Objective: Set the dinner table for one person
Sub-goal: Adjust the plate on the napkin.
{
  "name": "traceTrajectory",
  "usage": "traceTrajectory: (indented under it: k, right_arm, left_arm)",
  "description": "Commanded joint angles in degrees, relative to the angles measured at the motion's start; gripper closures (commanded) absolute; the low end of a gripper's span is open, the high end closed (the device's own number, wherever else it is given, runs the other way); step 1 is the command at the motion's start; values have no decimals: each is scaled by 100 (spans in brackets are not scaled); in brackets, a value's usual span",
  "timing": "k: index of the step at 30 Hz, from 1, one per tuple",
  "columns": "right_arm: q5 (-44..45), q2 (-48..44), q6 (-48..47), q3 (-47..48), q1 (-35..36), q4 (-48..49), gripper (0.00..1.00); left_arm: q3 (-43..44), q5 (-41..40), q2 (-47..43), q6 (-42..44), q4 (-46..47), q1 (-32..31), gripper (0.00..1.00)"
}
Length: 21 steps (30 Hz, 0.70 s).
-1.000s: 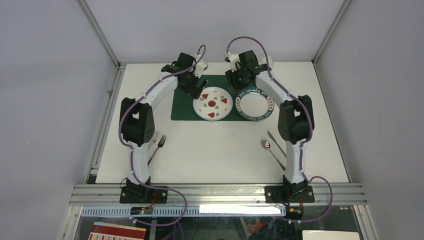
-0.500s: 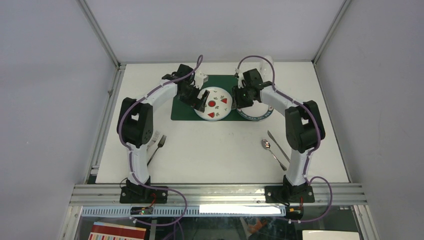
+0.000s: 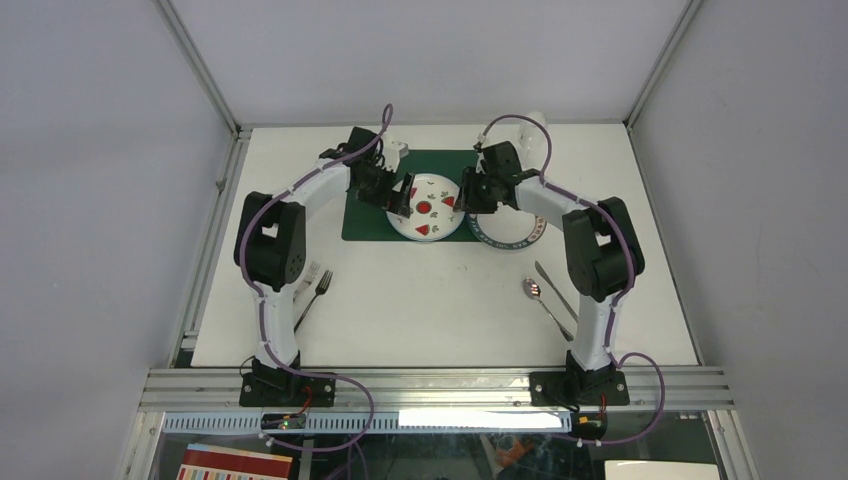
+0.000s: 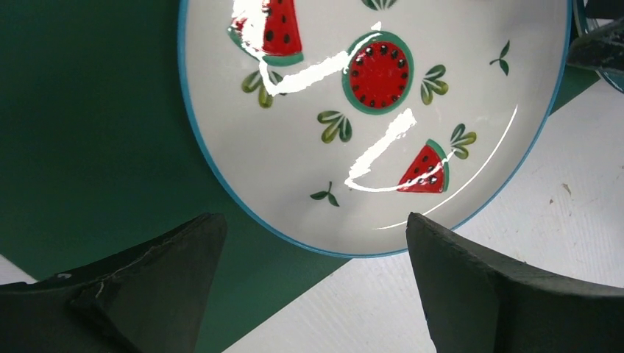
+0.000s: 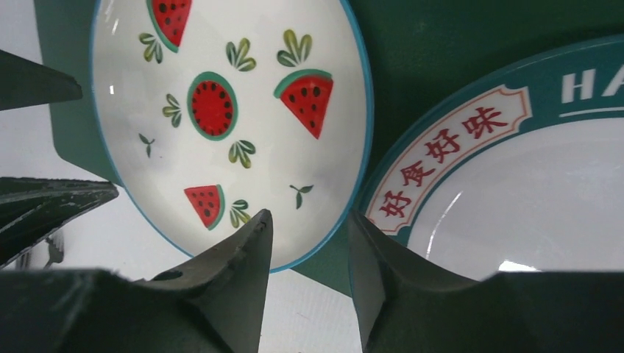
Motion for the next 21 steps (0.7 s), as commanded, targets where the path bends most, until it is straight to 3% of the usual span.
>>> traceTrajectory:
  k: [1, 8, 21]
  right_arm:
    - [-221, -182, 404, 292, 96, 243, 55]
    - [-266, -29, 536, 249, 214, 164, 56]
    - [-225, -695, 348, -570, 248, 132, 56]
  left_arm:
    - [377, -101, -98, -108, 264, 186, 1]
    - [850, 93, 451, -16, 168, 452, 2]
    - [987, 390, 600, -12, 125, 493, 2]
